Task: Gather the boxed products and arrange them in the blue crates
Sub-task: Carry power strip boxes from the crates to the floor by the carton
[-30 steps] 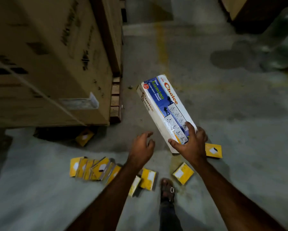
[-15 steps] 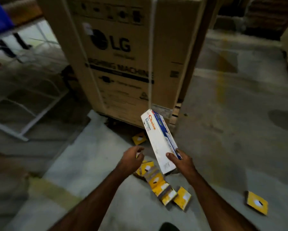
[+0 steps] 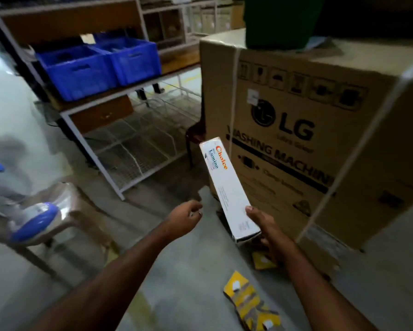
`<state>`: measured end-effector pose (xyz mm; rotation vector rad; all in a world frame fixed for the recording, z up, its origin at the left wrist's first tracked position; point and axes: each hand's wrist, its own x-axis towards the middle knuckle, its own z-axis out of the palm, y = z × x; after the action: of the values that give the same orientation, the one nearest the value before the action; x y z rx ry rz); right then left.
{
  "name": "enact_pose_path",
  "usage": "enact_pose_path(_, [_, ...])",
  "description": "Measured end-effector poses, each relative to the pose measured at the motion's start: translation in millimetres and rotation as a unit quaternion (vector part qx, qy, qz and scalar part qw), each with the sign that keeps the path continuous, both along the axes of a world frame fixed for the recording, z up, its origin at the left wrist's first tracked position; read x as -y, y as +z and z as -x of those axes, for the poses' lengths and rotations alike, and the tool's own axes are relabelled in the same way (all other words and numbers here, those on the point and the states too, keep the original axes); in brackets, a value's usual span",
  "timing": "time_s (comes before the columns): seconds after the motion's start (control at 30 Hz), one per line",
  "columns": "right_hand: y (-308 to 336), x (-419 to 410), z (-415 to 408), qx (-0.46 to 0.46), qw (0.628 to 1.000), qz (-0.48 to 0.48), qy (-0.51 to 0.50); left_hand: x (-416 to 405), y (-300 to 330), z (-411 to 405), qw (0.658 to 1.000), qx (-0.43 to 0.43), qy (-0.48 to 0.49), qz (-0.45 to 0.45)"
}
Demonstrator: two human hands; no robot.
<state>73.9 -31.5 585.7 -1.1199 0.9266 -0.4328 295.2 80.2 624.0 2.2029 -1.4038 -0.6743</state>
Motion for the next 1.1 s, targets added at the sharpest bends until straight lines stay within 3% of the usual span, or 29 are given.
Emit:
enact_pose_path(0.23, [65, 92, -117, 0.049, 0.997, 0.001, 0.052, 73, 68, -115, 0.994, 0.009, 0.065, 0.083])
enact_pose_path(0.43, [89, 166, -231, 0.073, 0.994, -0.045, 0.074, 123, 69, -228, 0.987, -0.06, 0.104, 0.108])
enact_pose_path(0.67, [107, 234, -397, 0.143, 0.986, -0.059, 0.067, 190, 78, -410, 0.979, -0.081, 0.125, 0.141])
enact_pose_path(0.87, [139, 305, -527, 0.146, 0.988, -0.034, 0.033, 270, 123, -543, 0.974, -0.098, 0.112, 0.173])
enact_pose_path(1.0, [162, 339, -590, 0.178, 0.979, -0.057, 0.086, 323, 142, -586, 0.972, -0.123, 0.084, 0.182])
enact_pose_path(1.1, [181, 379, -650, 0.159, 0.985, 0.002, 0.065, 353, 151, -627, 0.967, -0.144, 0.066, 0.199])
